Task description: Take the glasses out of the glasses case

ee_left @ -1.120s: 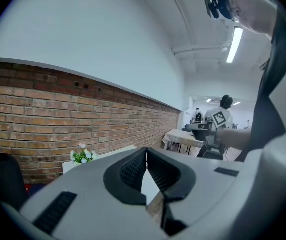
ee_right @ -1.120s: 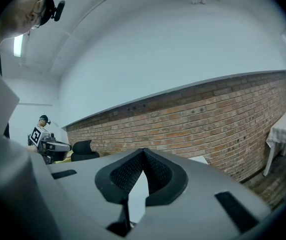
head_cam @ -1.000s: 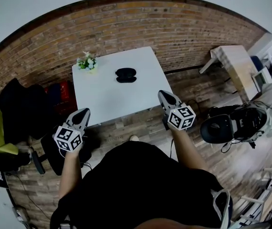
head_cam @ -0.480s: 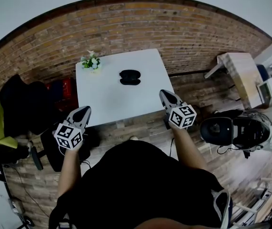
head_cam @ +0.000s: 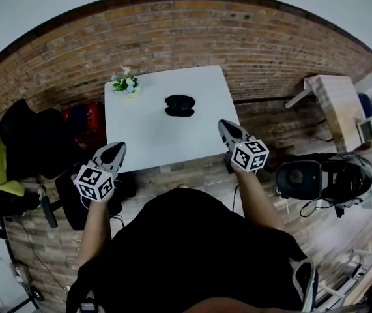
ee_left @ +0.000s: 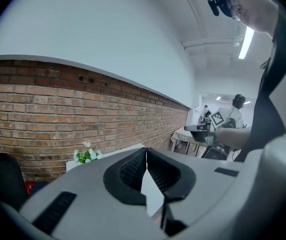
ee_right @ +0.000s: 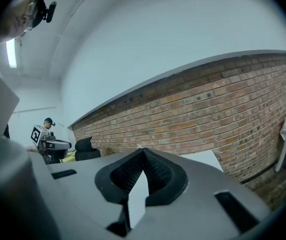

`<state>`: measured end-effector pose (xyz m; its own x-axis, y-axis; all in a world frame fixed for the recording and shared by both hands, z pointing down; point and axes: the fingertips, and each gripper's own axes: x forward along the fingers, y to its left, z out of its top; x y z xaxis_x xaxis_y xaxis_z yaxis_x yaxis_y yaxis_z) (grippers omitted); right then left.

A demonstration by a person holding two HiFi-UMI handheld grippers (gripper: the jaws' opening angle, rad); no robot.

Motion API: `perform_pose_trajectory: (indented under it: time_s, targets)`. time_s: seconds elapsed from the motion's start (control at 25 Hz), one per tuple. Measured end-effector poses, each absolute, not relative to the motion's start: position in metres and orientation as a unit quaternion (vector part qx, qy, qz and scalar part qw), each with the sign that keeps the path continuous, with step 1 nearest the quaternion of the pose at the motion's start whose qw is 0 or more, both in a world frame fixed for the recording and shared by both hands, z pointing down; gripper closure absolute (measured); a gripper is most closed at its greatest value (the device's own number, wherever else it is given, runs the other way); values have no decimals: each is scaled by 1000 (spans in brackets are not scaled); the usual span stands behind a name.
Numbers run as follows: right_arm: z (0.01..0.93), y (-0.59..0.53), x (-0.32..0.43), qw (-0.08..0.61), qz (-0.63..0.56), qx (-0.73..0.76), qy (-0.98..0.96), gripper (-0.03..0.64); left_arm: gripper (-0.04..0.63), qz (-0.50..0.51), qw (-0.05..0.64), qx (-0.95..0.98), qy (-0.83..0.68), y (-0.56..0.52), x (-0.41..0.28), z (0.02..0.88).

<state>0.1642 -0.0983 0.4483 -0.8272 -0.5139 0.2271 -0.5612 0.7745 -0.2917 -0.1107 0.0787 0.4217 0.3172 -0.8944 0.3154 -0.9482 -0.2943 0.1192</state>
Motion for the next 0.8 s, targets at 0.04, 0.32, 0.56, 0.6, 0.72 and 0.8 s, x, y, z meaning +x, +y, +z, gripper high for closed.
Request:
perform_pose_trajectory:
  time_s: [0.04,0.32,0.56,0.6,0.72,0.8]
  targets:
    - [449,-102,164,68,177,284,-940,601,584,95,144,798,-577,75,-109,422]
    - [461,-122,166,79,185,266,-943,601,584,99,144,794,-583,57,-99,423]
    - [463,-139,162,86,178,255,-947,601,584,100,147,785,-594,45,-99,424]
    - [464,-141,162,86,179,253,-947,601,584,99,146,784,-596,44,-98,423]
    - [465,-147,162,87,182,248,-947,601,584,98,143,782,-599,38,-95,420]
    - [467,-151,164,87,184,247,-947,601,584,99,143,782,-599,33,-92,420]
